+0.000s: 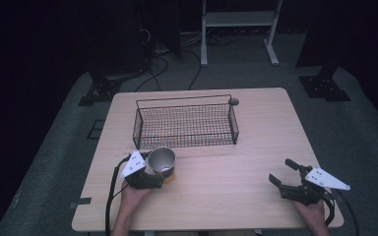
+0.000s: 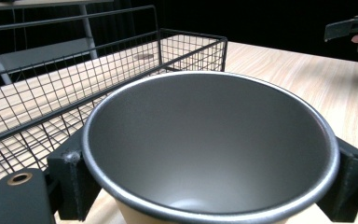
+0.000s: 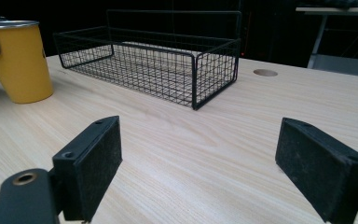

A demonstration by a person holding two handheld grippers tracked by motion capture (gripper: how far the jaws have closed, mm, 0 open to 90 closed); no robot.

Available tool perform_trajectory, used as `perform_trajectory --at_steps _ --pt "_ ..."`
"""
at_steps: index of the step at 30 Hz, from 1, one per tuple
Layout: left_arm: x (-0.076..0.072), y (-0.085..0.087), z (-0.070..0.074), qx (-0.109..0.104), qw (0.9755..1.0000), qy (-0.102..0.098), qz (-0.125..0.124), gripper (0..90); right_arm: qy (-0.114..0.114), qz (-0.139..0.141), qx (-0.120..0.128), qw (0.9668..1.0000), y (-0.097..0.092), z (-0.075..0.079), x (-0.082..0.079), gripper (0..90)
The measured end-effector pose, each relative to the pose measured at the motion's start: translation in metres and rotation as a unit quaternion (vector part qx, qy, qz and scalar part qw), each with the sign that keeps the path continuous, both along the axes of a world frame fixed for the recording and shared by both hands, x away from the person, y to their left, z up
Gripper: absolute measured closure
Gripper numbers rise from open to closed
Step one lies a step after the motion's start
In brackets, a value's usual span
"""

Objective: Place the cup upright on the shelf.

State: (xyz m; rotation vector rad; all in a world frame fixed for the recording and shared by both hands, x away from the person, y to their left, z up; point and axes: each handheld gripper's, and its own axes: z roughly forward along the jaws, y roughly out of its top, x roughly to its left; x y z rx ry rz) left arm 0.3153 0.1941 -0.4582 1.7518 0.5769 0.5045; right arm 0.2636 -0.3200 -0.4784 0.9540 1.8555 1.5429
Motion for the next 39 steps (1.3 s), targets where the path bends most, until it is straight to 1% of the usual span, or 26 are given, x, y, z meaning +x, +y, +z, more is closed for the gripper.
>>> perform_trajectory --at_steps 10,14,16,18,22,29,32,37,39 --pt "-0.001 0.003 0.003 -0.014 0.9999 -0.003 0.003 12.0 0.001 -0.001 0.0 1.0 0.0 0.0 0.0 13.4" --pt "0.0 0.004 0.006 -0.014 0.9999 -0.002 0.001 12.0 0.001 -0.001 0.0 1.0 0.0 0.0 0.0 13.4" --pt "0.001 0.004 0.009 -0.014 0.9999 -0.005 0.0 12.0 0.001 -0.001 0.0 1.0 0.0 0.0 0.0 13.4" --pt "0.002 0.003 0.012 -0.019 0.9998 -0.006 -0.003 11.9 0.001 -0.001 0.0 1.0 0.0 0.0 0.0 13.4" --pt "0.004 0.002 0.018 -0.018 0.9998 -0.01 -0.008 12.0 0.001 -0.001 0.001 1.0 0.0 0.0 0.0 13.4" --pt "0.01 0.0 0.026 -0.019 0.9996 -0.007 -0.018 12.0 0.002 -0.001 0.001 1.0 0.0 0.0 0.0 13.4" --pt "0.013 -0.002 0.031 -0.019 0.9995 -0.009 -0.023 12.0 0.001 -0.001 0.001 1.0 0.0 0.0 0.0 13.4" --pt "0.018 -0.004 0.038 -0.027 0.9991 -0.012 -0.03 12.0 0.002 0.0 0.001 1.0 0.0 0.0 0.0 13.4" --pt "0.022 -0.005 0.042 -0.031 0.9989 -0.01 -0.033 12.0 0.002 0.0 0.001 1.0 -0.001 0.0 0.0 13.5"
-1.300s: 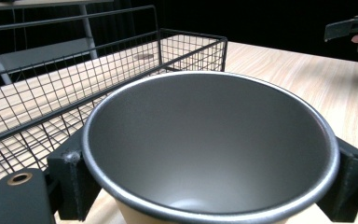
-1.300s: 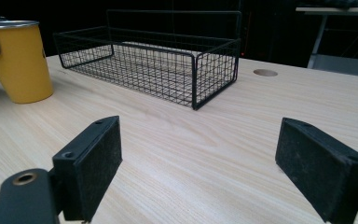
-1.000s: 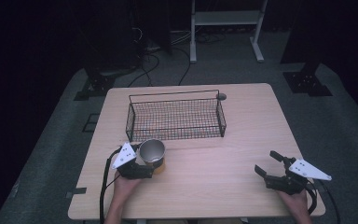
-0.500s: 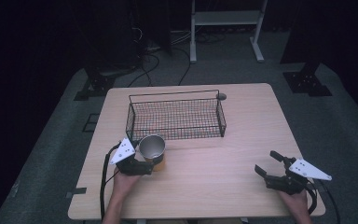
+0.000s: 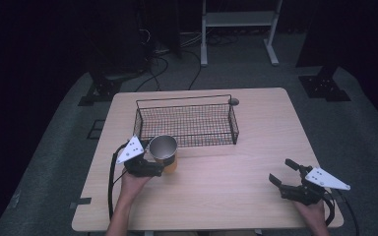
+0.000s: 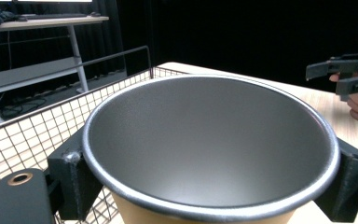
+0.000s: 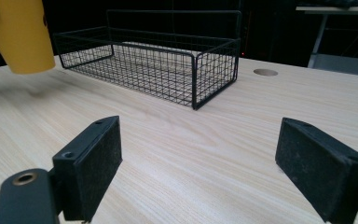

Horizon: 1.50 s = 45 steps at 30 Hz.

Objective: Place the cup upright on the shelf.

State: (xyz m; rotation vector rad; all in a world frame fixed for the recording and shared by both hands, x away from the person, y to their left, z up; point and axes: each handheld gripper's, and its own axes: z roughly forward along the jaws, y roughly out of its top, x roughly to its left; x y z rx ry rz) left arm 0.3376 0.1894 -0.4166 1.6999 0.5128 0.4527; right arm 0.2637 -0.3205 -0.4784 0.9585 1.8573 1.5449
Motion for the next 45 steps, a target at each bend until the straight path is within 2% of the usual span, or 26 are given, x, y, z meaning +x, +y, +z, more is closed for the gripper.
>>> perform_trajectory --at_steps 12,21,32,45 --pt "0.021 -0.005 0.019 0.0 0.9998 0.006 -0.017 12.0 0.0 -0.002 0.003 1.0 -0.001 0.0 0.0 13.5" --pt "0.036 -0.003 0.029 -0.01 0.9995 0.015 -0.025 12.0 0.003 -0.002 0.005 1.0 -0.001 0.0 0.0 13.4" --pt "0.058 -0.003 0.043 -0.007 0.9993 0.019 -0.032 12.0 0.006 -0.003 0.005 1.0 -0.001 0.0 0.001 13.4" --pt "0.082 -0.011 0.064 -0.004 0.9991 0.01 -0.04 12.0 0.009 -0.003 0.001 1.0 0.0 0.0 0.002 13.5"
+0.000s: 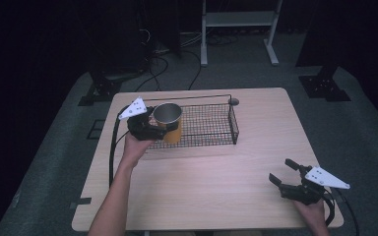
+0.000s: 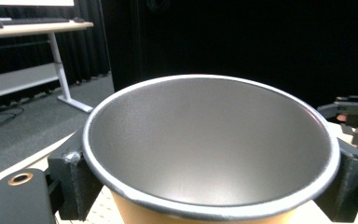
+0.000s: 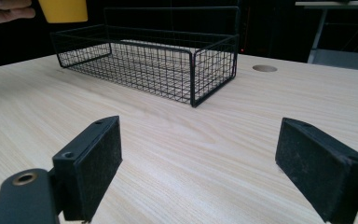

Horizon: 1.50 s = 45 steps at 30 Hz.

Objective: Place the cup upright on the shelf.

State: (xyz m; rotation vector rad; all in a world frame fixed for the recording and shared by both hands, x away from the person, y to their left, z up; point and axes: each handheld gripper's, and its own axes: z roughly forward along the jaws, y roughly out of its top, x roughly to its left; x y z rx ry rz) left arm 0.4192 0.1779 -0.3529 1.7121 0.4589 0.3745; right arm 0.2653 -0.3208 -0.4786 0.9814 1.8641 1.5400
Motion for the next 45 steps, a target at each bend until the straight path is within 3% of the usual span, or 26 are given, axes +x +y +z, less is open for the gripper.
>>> perform_trajectory --at_steps 6,16,21,24,30,37,40,45 --pt "0.015 -0.004 0.01 -0.007 1.0 0.001 -0.004 12.0 0.0 -0.001 -0.002 1.0 0.0 0.0 0.0 13.4" --pt "0.041 -0.007 0.022 -0.002 1.0 0.004 0.006 12.0 0.001 -0.001 -0.006 1.0 0.001 0.0 0.0 13.5" --pt "0.051 -0.01 0.023 -0.001 0.9999 0.009 0.009 12.0 0.001 -0.001 -0.005 1.0 0.001 0.0 0.0 13.4" --pt "0.054 -0.011 0.021 -0.002 0.9998 0.002 0.019 12.0 0.002 -0.001 -0.005 1.0 0.001 0.0 0.0 13.4" --pt "0.064 -0.011 0.017 0.002 0.9995 0.018 0.025 11.9 0.002 -0.001 -0.006 1.0 0.001 0.0 0.0 13.4" --pt "0.071 -0.018 0.019 0.002 0.9994 0.011 0.033 11.9 0.002 0.0 -0.006 1.0 0.001 0.0 0.001 13.4" --pt "0.077 -0.021 0.018 0.009 0.9992 0.026 0.028 11.9 0.003 0.0 -0.005 1.0 0.001 0.0 0.001 13.4" --pt "0.082 -0.025 0.014 0.013 0.999 0.029 0.033 11.8 0.002 0.001 -0.006 1.0 0.001 0.0 0.001 13.4"
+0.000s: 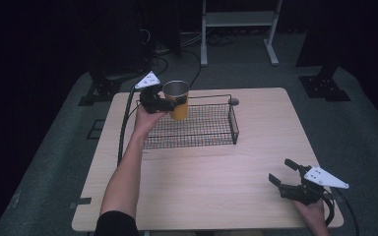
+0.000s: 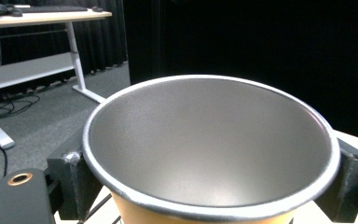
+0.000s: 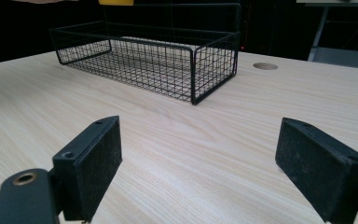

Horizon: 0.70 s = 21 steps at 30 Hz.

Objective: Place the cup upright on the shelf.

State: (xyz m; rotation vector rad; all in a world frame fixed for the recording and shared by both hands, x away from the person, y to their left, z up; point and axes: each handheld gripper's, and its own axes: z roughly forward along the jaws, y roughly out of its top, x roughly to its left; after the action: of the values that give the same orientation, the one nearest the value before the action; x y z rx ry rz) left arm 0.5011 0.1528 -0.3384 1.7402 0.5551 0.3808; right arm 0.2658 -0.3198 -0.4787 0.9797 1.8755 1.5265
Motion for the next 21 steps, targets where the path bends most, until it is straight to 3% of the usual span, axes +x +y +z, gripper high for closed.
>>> perform_trajectory --at_steps 11,21 --pt "0.008 -0.006 -0.018 0.017 0.9996 0.02 0.009 11.7 0.0 0.002 -0.001 1.0 0.0 0.0 0.0 13.5" --pt "0.01 -0.008 -0.034 0.049 0.9981 0.034 0.017 11.6 0.0 0.002 0.0 1.0 0.0 0.0 0.0 13.4"
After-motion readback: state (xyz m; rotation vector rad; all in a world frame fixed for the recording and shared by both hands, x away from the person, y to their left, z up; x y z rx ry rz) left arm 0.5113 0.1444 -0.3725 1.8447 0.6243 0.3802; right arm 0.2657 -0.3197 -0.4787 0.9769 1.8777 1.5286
